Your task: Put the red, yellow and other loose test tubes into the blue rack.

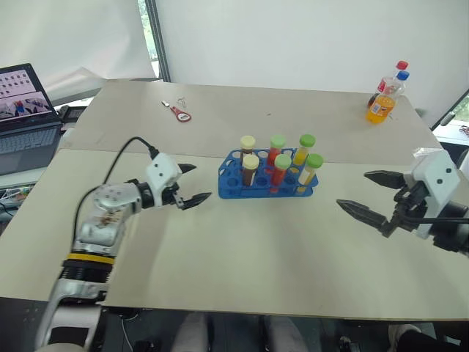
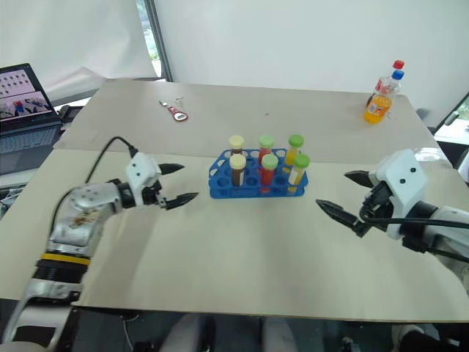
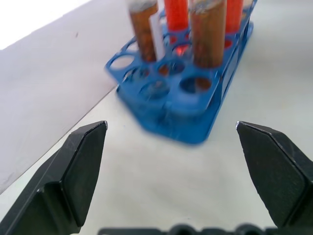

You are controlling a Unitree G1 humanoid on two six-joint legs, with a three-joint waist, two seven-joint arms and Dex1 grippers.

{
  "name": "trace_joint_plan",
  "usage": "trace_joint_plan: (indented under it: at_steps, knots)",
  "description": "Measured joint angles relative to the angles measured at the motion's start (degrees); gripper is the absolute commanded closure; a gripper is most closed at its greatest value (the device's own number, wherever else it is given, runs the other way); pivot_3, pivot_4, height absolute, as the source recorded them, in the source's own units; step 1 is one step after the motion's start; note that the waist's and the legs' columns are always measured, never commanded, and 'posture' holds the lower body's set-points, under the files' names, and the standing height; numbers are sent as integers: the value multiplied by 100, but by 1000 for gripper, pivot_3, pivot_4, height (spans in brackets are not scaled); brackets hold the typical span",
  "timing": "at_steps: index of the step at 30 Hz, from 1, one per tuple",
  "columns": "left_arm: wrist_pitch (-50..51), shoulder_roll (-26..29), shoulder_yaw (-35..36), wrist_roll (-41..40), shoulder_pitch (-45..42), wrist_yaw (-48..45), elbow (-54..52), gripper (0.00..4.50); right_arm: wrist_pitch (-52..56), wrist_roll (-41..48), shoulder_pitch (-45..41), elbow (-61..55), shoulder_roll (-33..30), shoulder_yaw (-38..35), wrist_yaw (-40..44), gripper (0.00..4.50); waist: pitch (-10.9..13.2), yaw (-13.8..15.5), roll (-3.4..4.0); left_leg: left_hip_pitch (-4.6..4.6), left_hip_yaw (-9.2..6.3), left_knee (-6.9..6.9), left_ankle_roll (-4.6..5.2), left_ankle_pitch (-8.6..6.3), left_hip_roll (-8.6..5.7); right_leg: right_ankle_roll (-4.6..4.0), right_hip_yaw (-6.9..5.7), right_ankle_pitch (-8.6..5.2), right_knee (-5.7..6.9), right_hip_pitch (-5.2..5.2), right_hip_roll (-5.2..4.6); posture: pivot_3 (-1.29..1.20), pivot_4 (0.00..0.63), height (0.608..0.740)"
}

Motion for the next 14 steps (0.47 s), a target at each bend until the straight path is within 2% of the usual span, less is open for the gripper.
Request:
trace_joint_plan:
  at_steps: [5,14]
  knots:
    - [619,560,304,-192,489,-118,-457,0,-492,-526,-101,740,-104,-11,762,35,1,-5,1,6,4,-2,0,0,8,-2,0,-1,3,0,1,0,150,740]
    - [1085,878,697,-558,832,-226,-759,0,-576,-860,-102,1097,-145,-88,1412,35,1,0,2,7,19,-2,-1,0,6,-2,1,-1,3,0,0,0,150,740]
